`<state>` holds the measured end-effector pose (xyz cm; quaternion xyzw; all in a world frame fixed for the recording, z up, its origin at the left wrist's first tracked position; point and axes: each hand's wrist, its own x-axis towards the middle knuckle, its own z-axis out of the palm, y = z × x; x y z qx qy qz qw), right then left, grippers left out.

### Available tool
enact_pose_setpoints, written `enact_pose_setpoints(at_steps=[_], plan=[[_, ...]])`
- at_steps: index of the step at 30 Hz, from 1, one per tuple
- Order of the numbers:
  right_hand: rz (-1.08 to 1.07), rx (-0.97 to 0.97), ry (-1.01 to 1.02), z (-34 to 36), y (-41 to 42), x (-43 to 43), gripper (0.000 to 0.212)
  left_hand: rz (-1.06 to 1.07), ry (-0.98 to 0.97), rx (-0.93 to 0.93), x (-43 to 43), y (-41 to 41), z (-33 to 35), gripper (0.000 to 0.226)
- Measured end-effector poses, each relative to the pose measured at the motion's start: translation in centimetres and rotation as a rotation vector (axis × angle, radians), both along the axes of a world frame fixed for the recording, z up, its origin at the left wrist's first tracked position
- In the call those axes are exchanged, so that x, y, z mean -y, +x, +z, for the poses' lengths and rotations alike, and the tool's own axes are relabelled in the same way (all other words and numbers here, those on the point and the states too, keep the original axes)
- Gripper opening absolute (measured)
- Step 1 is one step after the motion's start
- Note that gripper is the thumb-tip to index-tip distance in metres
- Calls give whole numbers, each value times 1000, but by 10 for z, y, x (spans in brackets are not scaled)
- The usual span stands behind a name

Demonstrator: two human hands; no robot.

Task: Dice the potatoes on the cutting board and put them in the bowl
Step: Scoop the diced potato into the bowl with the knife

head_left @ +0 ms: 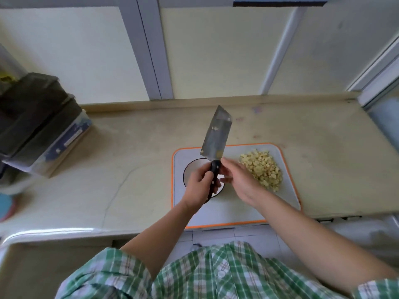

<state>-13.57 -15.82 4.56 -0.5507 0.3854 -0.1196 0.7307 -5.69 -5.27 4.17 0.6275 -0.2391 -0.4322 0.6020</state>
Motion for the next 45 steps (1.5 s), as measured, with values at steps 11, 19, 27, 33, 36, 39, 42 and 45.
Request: enact_pose_setpoints(at_steps=[11, 19, 27, 33, 36, 39, 42, 45], plan=[[-113, -103, -38, 3, -43, 26, 7, 132, 274, 758, -3, -4, -18, 30], [46, -158, -83, 2, -36, 10, 13, -114, 110, 1487, -26, 4, -46, 36], [147, -217, -202, 2, -39, 7, 12, 9, 340, 1412, -14, 2, -43, 50], [169, -217, -207, -3, -50, 8, 13, -3, 529, 1331, -2, 1, -51, 54], [142, -234, -198, -1, -56, 14, 11, 15, 556, 1301, -14, -1, -56, 50], [115, -244, -202, -3, -58, 17, 10, 124, 474, 1354, -16, 4, -55, 14], [96, -269, -227, -8, -59, 20, 10, 308, 516, 1077, -16, 9, -48, 26], [70, -279, -262, -15, -60, 25, 15, 238, 736, 663, -16, 14, -49, 47]])
